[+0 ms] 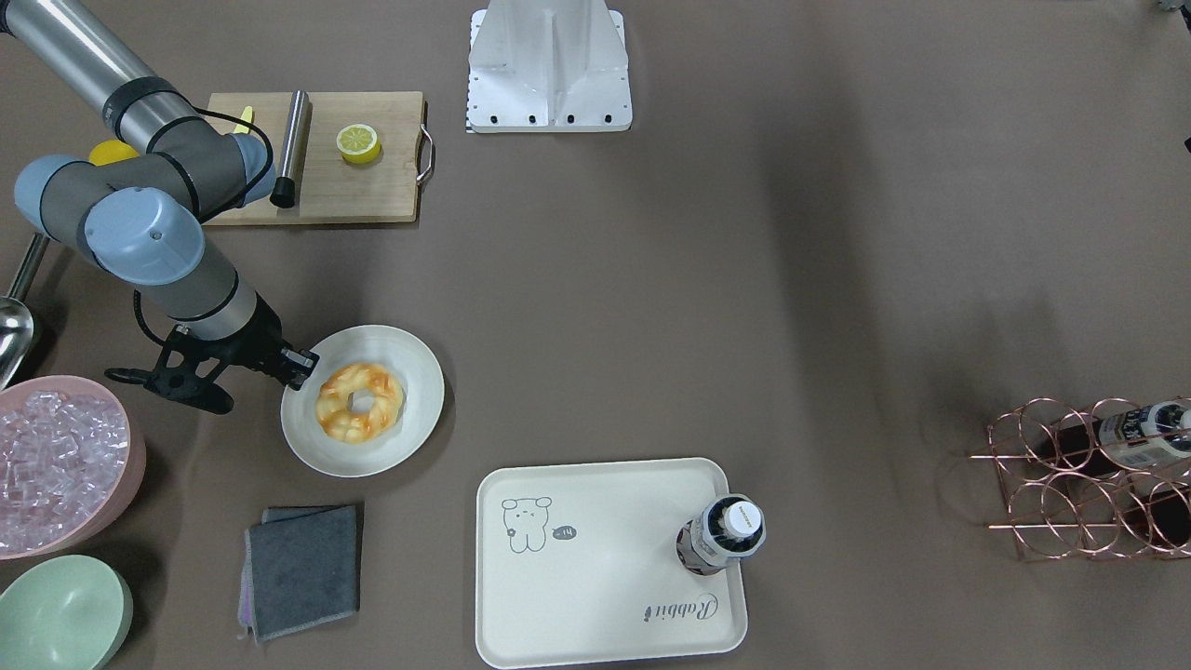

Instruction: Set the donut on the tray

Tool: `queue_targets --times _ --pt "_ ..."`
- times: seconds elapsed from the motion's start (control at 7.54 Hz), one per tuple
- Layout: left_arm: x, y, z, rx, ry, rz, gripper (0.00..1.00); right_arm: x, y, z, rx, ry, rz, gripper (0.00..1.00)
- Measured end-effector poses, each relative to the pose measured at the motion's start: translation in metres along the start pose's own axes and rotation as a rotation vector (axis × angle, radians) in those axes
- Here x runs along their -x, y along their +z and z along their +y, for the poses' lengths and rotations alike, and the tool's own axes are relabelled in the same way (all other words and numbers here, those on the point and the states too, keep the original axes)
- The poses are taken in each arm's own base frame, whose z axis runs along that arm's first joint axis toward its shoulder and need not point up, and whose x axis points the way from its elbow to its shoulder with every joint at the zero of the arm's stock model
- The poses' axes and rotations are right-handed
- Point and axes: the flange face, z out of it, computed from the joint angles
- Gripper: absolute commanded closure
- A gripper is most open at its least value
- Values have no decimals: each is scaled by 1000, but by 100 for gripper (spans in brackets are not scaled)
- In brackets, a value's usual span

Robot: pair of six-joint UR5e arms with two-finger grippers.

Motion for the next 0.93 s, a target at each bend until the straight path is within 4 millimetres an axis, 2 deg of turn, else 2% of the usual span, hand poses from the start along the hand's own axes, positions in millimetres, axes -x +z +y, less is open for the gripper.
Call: queue_targets --times 0.13,0.27,0.66,0.93 --pt "0 0 0 0 1 0 2 4 -6 -2 -2 6 -11 100" --pt "-1 0 0 -1 1 0 2 20 -22 -7 -6 24 -44 100" --pt "0 0 0 -1 1 -1 2 82 -78 -24 -2 129 -154 100" --pt "0 0 0 0 1 -1 2 137 -97 -33 1 195 -197 100"
